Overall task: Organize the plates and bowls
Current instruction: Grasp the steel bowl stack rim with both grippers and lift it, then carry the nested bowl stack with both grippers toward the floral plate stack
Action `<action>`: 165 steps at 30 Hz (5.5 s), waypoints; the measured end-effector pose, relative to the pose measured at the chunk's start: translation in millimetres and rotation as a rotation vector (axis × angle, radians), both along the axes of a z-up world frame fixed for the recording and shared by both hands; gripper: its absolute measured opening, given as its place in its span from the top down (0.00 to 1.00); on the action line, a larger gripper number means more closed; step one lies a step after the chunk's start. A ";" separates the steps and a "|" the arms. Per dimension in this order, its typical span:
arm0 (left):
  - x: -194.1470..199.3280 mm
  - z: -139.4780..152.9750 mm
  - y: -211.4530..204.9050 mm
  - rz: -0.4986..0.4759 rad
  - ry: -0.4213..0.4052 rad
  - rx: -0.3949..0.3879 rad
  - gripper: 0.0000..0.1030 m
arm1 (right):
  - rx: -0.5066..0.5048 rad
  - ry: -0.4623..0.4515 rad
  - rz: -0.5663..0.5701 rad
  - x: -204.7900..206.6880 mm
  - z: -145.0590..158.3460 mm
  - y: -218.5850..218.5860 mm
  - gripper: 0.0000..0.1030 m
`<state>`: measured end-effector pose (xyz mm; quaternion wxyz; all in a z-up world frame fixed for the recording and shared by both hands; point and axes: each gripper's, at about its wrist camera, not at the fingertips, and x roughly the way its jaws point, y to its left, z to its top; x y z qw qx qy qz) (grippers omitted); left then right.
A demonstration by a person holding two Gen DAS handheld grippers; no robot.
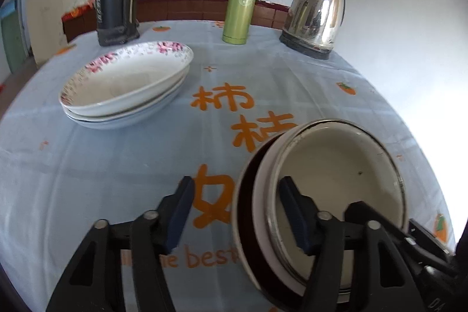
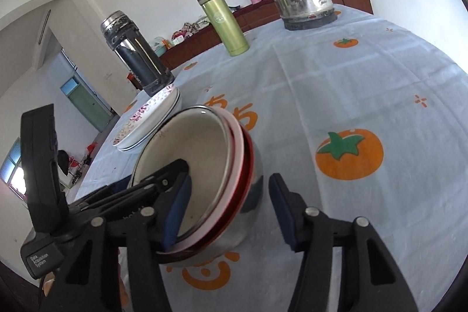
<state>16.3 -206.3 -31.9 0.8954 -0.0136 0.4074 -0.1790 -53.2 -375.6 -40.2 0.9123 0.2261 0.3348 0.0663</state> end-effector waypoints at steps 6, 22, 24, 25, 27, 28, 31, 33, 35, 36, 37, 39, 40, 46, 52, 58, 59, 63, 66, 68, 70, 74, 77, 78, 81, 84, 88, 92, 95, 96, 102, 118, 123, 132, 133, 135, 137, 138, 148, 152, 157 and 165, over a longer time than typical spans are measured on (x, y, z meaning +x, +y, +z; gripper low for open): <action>-1.2 -1.0 -2.0 -0.028 0.020 -0.066 0.65 | 0.020 0.000 -0.008 0.6 -0.8 -1.5 0.49; -9.0 2.6 2.2 -0.003 0.012 -0.055 0.66 | 0.033 0.001 -0.001 -1.3 -0.1 -0.5 0.52; -11.9 6.2 3.4 0.005 -0.007 -0.047 0.66 | 0.029 0.003 0.004 -1.3 -0.3 1.7 0.54; -12.6 7.5 3.7 0.007 -0.016 -0.043 0.66 | 0.011 0.003 0.008 -1.2 0.0 4.9 0.54; -15.0 11.2 4.4 0.011 -0.039 -0.030 0.66 | -0.008 0.006 0.013 -1.6 -0.3 9.5 0.56; -15.5 12.1 4.5 0.013 -0.046 -0.022 0.66 | -0.005 0.009 0.014 -1.2 -1.1 10.7 0.56; -15.3 10.9 5.2 0.016 -0.048 -0.018 0.66 | -0.001 0.012 0.012 -1.6 -2.4 10.7 0.59; -14.6 10.6 5.3 0.016 -0.046 -0.019 0.66 | 0.004 0.013 0.005 -1.9 -2.7 10.3 0.59; -14.8 10.1 5.6 0.015 -0.042 -0.021 0.66 | 0.009 0.012 -0.001 -2.9 -2.6 10.2 0.59; -14.6 9.9 5.5 0.014 -0.039 -0.021 0.66 | 0.012 0.013 -0.005 -3.3 -2.5 9.8 0.59; -15.1 9.9 5.3 0.013 -0.035 -0.023 0.66 | 0.018 0.013 -0.010 -4.0 -2.4 9.0 0.59; -16.0 9.6 5.4 0.012 -0.028 -0.026 0.66 | 0.038 0.013 -0.022 -6.0 -2.2 6.4 0.59; -16.2 9.8 5.1 0.010 -0.027 -0.028 0.66 | 0.049 0.013 -0.026 -7.0 -2.2 5.3 0.59; -19.3 8.5 5.7 0.006 -0.019 -0.025 0.65 | 0.076 0.019 -0.048 -12.8 -1.8 4.7 0.59; -22.9 9.2 9.7 0.004 -0.013 -0.033 0.65 | 0.107 0.015 -0.061 -19.2 -0.8 5.5 0.59; -29.0 9.6 17.7 0.013 -0.012 -0.032 0.65 | 0.110 0.015 -0.057 -21.4 -0.4 11.5 0.59; -29.8 10.2 19.5 0.015 -0.012 -0.034 0.65 | 0.110 0.014 -0.055 -21.8 -0.1 13.0 0.59; -33.1 13.1 28.8 0.024 -0.017 -0.036 0.65 | 0.107 0.009 -0.049 -24.5 1.6 22.2 0.59; -35.7 13.8 37.1 0.033 -0.017 -0.035 0.65 | 0.113 0.009 -0.044 -25.7 2.0 29.6 0.59; -36.6 14.3 42.3 0.037 -0.018 -0.035 0.65 | 0.114 0.009 -0.040 -25.7 2.3 34.3 0.59; -37.6 15.2 48.6 0.042 -0.021 -0.035 0.65 | 0.116 0.010 -0.035 -25.6 2.8 40.1 0.59; -38.4 16.8 58.6 0.051 -0.025 -0.035 0.65 | 0.120 0.011 -0.029 -26.6 3.8 51.0 0.59; -38.2 18.7 67.5 0.060 -0.026 -0.042 0.65 | 0.116 0.011 -0.022 -26.4 5.3 59.7 0.59; -38.2 19.3 69.9 0.061 -0.028 -0.043 0.65 | 0.115 0.011 -0.020 -26.2 6.1 62.4 0.59; -37.8 22.3 78.8 0.069 -0.034 -0.047 0.65 | 0.111 0.007 -0.012 -25.2 9.6 70.5 0.59; -37.4 25.1 87.0 0.077 -0.039 -0.055 0.65 | 0.105 0.003 -0.004 -24.2 13.4 77.3 0.59; -36.0 27.0 98.1 0.089 -0.041 -0.064 0.65 | 0.098 0.001 0.007 -21.7 18.0 87.4 0.59; -34.6 27.9 107.6 0.100 -0.040 -0.073 0.65 | 0.090 0.002 0.018 -17.4 20.2 97.3 0.59; -33.5 28.3 115.9 0.111 -0.043 -0.076 0.65 | 0.088 0.001 0.025 -15.0 21.5 104.0 0.59; -32.7 28.6 118.4 0.115 -0.043 -0.078 0.65 | 0.087 0.001 0.030 -13.4 22.2 106.9 0.59; -26.7 34.1 129.3 0.135 -0.057 -0.078 0.65 | 0.088 -0.009 0.050 -1.9 27.0 117.0 0.59; -2.0 64.8 134.2 0.148 -0.134 -0.061 0.65 | 0.084 -0.061 0.071 26.4 54.0 127.0 0.59; 10.3 73.3 130.0 0.146 -0.154 -0.064 0.65 | 0.091 -0.084 0.063 38.6 64.6 121.8 0.59; 42.3 80.4 120.2 0.143 -0.175 -0.071 0.65 | 0.087 -0.115 0.049 70.5 75.8 113.0 0.59; 46.8 80.1 119.4 0.144 -0.172 -0.075 0.65 | 0.088 -0.116 0.048 73.5 76.1 112.1 0.59; 54.2 79.7 117.5 0.146 -0.168 -0.077 0.65 | 0.095 -0.116 0.044 81.8 75.9 109.1 0.59; 63.1 78.9 116.9 0.149 -0.159 -0.086 0.65 | 0.103 -0.114 0.041 89.7 75.4 106.3 0.59; 66.0 78.6 116.9 0.150 -0.156 -0.091 0.65 | 0.104 -0.114 0.039 93.7 75.2 105.5 0.59; 87.9 79.6 118.2 0.177 -0.175 -0.095 0.65 | 0.127 -0.118 0.047 119.3 70.8 105.9 0.59; 94.9 78.7 117.7 0.181 -0.174 -0.092 0.65 | 0.143 -0.122 0.041 126.5 70.6 104.6 0.59; 104.0 78.2 119.6 0.195 -0.179 -0.091 0.65 | 0.155 -0.125 0.041 136.8 69.3 104.8 0.59; 117.7 73.6 121.6 0.213 -0.183 -0.082 0.65 | 0.161 -0.114 0.047 153.9 64.3 108.8 0.59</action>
